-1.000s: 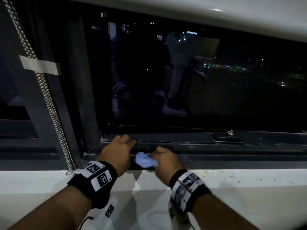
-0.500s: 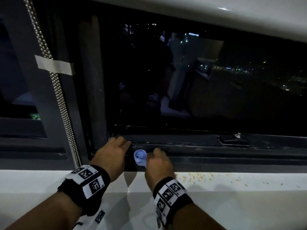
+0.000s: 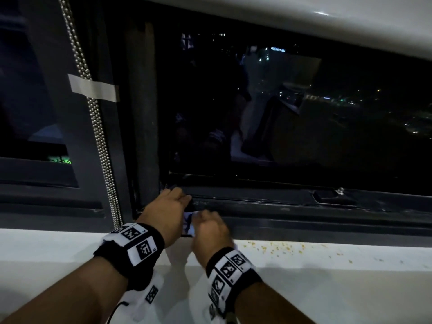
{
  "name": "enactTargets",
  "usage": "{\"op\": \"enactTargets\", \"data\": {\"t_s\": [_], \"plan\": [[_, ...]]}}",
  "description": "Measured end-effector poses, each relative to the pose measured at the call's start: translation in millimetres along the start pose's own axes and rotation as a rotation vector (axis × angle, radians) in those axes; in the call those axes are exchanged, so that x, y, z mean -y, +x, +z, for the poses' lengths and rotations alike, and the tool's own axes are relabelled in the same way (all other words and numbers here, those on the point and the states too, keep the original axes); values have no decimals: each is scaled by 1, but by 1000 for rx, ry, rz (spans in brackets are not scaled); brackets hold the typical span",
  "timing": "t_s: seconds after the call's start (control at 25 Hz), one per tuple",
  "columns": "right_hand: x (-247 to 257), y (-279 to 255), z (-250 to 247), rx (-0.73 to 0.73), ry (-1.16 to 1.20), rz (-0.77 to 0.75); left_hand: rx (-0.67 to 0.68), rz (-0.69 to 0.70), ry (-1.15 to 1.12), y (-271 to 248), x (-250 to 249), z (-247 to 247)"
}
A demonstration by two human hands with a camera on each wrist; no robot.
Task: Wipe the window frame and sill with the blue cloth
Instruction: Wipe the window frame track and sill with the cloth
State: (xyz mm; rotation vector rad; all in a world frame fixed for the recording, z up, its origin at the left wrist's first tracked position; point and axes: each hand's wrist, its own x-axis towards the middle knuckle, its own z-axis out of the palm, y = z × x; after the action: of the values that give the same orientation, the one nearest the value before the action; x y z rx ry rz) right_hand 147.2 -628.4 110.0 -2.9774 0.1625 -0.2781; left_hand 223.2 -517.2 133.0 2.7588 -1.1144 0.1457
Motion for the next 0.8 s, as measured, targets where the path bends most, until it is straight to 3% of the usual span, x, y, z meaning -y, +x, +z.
{"op": "enactTargets", "data": {"t_s": [0.08,0.12,0.2,0.36,0.52,0.64,0.72,0.8], "plan": [[-7,9,-5,90,30,-81,15,-6,-26,2,5,-1],[-18,10,-11,31,45,-108,-10,3,-79,1,7,-3],[-44,6,-16,-64,37,-59,-62,20,-170,-8,12,-9],[-42,-9,3,-26,-30,83,-222,54,-166,-30,18,-8],[-3,-1,13,-37,40,23,-250,-79,-266,-36,24,1],[-14,7,3,6,188,-55,-260,-150,-269,-46,28,4],[-27,4,0,-106,132,-60,-271,-206,-240,-56,32,-1],[-24,-2,2,-101,61,-3,-273,-297,-221,-63,38,-9]]}}
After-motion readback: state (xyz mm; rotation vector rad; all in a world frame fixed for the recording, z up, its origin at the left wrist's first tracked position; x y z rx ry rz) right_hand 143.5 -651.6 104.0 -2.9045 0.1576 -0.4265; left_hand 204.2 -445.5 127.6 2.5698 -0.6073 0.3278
